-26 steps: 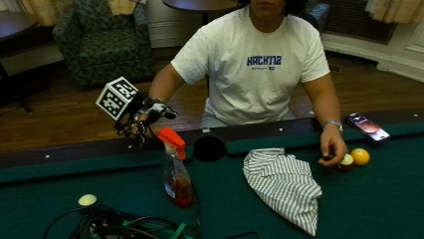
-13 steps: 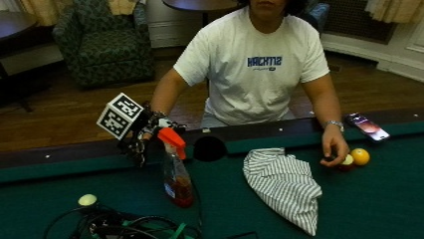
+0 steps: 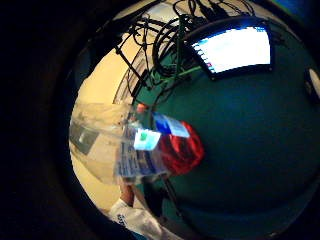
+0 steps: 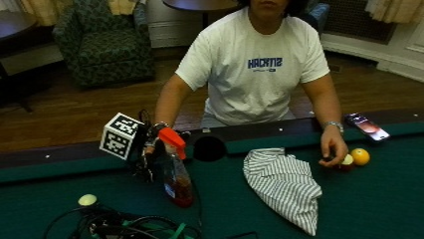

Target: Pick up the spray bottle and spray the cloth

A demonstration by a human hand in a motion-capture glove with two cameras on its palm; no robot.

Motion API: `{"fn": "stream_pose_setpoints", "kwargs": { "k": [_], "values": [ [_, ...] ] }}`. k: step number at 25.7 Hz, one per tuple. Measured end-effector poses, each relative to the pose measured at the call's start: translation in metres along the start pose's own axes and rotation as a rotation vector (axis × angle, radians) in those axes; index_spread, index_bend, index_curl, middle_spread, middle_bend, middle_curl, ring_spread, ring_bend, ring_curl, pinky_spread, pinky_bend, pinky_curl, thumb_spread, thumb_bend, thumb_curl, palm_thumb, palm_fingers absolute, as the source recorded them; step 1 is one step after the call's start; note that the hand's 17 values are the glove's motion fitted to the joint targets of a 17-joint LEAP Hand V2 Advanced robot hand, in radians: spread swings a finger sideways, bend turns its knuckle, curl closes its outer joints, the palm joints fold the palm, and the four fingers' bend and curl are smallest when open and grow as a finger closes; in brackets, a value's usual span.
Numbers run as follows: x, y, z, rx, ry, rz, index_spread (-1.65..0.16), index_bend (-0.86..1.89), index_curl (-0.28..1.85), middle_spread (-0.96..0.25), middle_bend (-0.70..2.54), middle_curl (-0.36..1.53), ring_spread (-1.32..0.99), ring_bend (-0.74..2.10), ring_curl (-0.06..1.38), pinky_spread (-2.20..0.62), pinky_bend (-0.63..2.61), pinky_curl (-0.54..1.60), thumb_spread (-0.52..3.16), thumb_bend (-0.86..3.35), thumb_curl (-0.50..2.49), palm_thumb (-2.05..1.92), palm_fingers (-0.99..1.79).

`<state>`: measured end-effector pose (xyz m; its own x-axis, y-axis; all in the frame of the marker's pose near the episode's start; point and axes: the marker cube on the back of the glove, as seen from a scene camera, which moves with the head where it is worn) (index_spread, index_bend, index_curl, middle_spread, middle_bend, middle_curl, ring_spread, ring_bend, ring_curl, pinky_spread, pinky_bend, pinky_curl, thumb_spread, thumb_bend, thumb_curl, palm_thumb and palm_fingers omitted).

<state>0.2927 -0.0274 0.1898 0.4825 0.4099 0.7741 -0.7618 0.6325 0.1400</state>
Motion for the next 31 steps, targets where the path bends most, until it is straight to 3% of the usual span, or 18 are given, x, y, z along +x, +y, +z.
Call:
{"fn": "stream_pose_setpoints", "kwargs": {
  "k": [18, 22, 31],
  "values": [
    [-0.003, -0.031, 0.040, -0.043, -0.051, 0.017, -0.37, 0.10, 0.21, -0.13, 0.27, 0.38, -0.16, 0.60, 0.36, 0.02, 0.45, 0.37, 0.83, -0.03, 0.36, 0.52, 0.46],
    [-0.008, -0.036, 0.045, -0.063, -0.059, 0.015, -0.36, 0.29, 0.27, -0.18, 0.42, 0.42, -0.18, 0.58, 0.33, 0.01, 0.24, 0.29, 0.85, 0.01, 0.37, 0.60, 0.91],
    [-0.029, -0.042, 0.051, -0.087, -0.089, 0.007, -0.32, 0.20, 0.34, -0.23, 0.41, 0.45, -0.21, 0.59, 0.38, -0.14, 0.35, 0.35, 0.69, 0.08, 0.49, 0.89, 1.24]
  ]
}}
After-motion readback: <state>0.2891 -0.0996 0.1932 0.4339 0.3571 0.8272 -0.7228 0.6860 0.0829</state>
